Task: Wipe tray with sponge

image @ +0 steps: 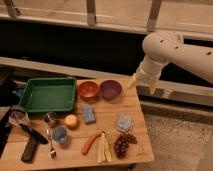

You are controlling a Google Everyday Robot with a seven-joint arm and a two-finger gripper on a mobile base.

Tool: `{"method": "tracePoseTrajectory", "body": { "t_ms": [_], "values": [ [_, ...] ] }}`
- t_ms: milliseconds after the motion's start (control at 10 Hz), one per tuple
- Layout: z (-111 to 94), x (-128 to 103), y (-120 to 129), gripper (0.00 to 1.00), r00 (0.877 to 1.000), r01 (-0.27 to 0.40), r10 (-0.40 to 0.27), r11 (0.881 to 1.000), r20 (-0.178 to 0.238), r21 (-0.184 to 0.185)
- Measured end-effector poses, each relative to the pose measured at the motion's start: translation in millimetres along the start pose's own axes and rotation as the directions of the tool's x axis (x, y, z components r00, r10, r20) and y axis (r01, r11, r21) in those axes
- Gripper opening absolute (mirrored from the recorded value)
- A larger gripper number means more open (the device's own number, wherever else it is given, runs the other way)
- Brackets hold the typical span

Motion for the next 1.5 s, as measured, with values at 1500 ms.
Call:
{"method": "tracePoseTrajectory", "body": {
  "t_ms": [1500],
  "values": [
    [7, 0, 54, 0.71, 0.986, 0.158, -0.160, 0.986, 0.037, 0.046]
  ]
}}
